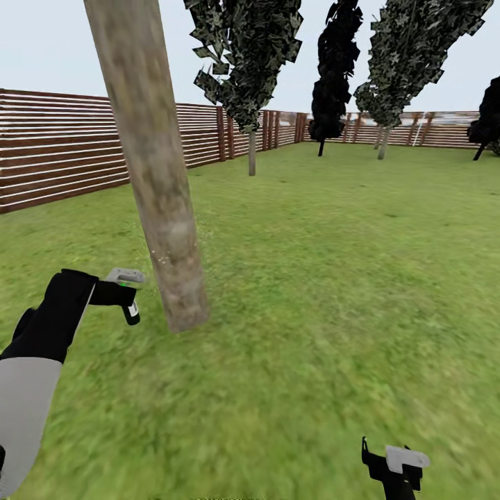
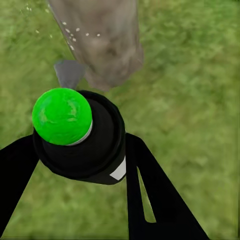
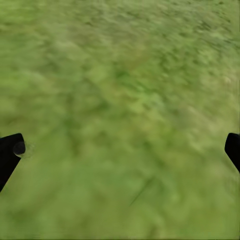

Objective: In the garden, pick up the pesticide atomizer on the floor and spray pesticide onto both trees until each tree trunk is fully covered.

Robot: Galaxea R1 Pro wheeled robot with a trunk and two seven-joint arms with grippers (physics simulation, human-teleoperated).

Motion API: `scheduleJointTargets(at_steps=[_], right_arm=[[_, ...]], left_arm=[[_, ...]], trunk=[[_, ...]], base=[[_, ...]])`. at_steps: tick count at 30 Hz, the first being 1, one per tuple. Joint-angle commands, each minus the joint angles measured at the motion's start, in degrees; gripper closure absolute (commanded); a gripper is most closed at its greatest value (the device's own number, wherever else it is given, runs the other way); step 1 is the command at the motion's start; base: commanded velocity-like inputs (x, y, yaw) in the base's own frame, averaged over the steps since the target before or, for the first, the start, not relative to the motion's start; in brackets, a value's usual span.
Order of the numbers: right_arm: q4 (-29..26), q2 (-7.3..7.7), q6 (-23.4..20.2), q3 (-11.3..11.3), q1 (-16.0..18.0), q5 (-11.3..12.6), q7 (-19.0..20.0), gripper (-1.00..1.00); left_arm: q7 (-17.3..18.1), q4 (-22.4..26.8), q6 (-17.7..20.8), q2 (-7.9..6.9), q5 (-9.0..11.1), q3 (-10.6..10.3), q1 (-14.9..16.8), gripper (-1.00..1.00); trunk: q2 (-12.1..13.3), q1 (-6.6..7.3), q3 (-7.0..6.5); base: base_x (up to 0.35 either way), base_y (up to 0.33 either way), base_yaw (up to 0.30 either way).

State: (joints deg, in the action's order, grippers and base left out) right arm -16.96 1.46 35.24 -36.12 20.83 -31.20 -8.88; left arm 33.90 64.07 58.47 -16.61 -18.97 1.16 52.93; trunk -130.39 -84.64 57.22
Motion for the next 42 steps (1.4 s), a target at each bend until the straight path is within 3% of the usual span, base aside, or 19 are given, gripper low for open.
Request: scheduleJointTargets(at_steps=[1,17,24,33,37,39,42], right_arm=[[0.0,0.03,0.0,0.0,0.0,0.0,0.0,-1.0],[0.0,-0.02,0.0,0.0,0.0,0.0,0.0,-1.0],[0.0,0.0,0.0,0.0,0.0,0.0,0.0,-1.0],[0.0,0.04,0.0,-0.07,0.0,0.0,0.0,-1.0],[0.0,0.04,0.0,-0.04,0.0,0.0,0.0,-1.0],[0.0,0.04,0.0,-0.02,0.0,0.0,0.0,-1.0],[0.0,0.02,0.0,0.0,0.0,0.0,0.0,-1.0]], left_arm=[[0.03,0.0,-0.02,0.2,-0.03,-0.01,0.11,1.0],[-0.02,-0.8,-0.09,-0.13,-0.1,-0.19,-0.9,1.0],[-0.65,-1.2,-0.59,-0.09,-0.19,0.03,-7.55,1.0],[-0.71,-1.44,-1.06,0.63,-0.19,0.24,-8.8,1.0],[-5.23,-4.14,-1.2,0.78,0.1,0.27,-8.81,1.0],[-5.89,-6.06,-1.34,1.0,0.31,0.25,-8.81,1.0],[-6.22,-10.62,-5.69,2.89,0.15,0.38,-9.36,1.0]], trunk=[[0.0,0.0,-0.02],[0.0,0.0,-0.28],[0.0,0.0,-0.46],[0.0,0.0,-0.66],[0.0,0.0,-0.66],[0.0,0.0,-0.66],[0.0,0.0,-0.66]], base=[[0.038,-0.272,0.277],[0.078,-0.27,0.135],[-0.087,-0.132,0.254],[0.118,-0.115,0.214],[0.227,-0.201,0.011],[0.229,-0.202,0.001],[0.229,-0.202,0.14]])
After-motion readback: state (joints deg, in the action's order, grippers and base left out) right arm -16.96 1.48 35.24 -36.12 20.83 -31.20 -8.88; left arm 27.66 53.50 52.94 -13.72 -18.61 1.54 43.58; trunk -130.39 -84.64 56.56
